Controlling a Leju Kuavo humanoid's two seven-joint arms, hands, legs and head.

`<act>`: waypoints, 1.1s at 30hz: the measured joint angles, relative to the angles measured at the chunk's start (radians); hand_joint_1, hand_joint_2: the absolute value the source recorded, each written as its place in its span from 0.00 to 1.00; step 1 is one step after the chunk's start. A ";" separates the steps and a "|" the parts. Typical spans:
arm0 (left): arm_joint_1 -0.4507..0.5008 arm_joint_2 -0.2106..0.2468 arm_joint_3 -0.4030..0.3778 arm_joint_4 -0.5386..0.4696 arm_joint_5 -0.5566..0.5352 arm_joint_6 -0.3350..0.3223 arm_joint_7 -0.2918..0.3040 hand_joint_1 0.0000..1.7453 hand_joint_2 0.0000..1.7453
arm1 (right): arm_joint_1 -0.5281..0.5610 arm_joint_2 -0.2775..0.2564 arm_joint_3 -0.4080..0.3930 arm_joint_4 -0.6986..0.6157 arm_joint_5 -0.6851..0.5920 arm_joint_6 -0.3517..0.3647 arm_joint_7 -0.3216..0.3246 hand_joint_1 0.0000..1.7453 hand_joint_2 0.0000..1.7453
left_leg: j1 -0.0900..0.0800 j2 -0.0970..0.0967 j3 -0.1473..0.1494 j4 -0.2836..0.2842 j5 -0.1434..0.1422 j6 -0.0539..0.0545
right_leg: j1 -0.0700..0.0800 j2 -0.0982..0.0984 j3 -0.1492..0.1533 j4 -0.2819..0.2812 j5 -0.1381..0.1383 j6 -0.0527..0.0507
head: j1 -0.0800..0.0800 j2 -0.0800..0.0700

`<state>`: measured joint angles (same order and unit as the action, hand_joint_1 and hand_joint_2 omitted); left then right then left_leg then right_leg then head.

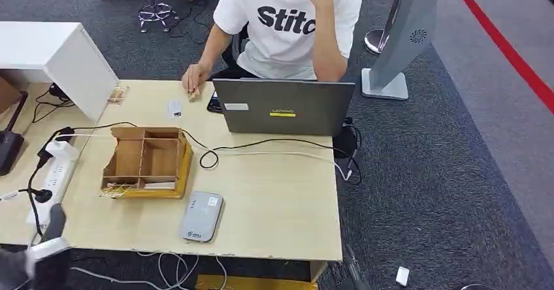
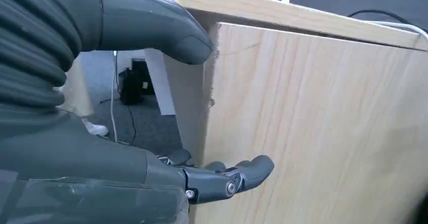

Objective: Pass the card to the sensor for recognition and then transmit it.

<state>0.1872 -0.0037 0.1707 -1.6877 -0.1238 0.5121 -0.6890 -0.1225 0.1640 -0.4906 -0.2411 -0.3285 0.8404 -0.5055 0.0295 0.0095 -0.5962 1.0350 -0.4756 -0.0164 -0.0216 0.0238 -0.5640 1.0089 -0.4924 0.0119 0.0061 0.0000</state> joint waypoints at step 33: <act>-0.203 -0.060 1.024 1.352 0.248 -0.706 0.338 1.00 1.00 | 0.009 -0.004 -0.013 0.000 0.005 0.044 0.012 1.00 1.00 | -0.001 -0.004 0.000 0.000 0.000 0.001 | -0.001 -0.003 0.001 -0.001 0.000 0.000 | 0.003 0.000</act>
<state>-0.0160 -0.0637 1.1944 -0.3353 0.1243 -0.1941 -0.3506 -0.1138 0.1598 -0.5039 -0.2415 -0.3231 0.8847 -0.4936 0.0288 0.0057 -0.5965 1.0347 -0.4756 -0.0156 -0.0226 0.0212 -0.5634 1.0084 -0.4928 0.0122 0.0088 0.0000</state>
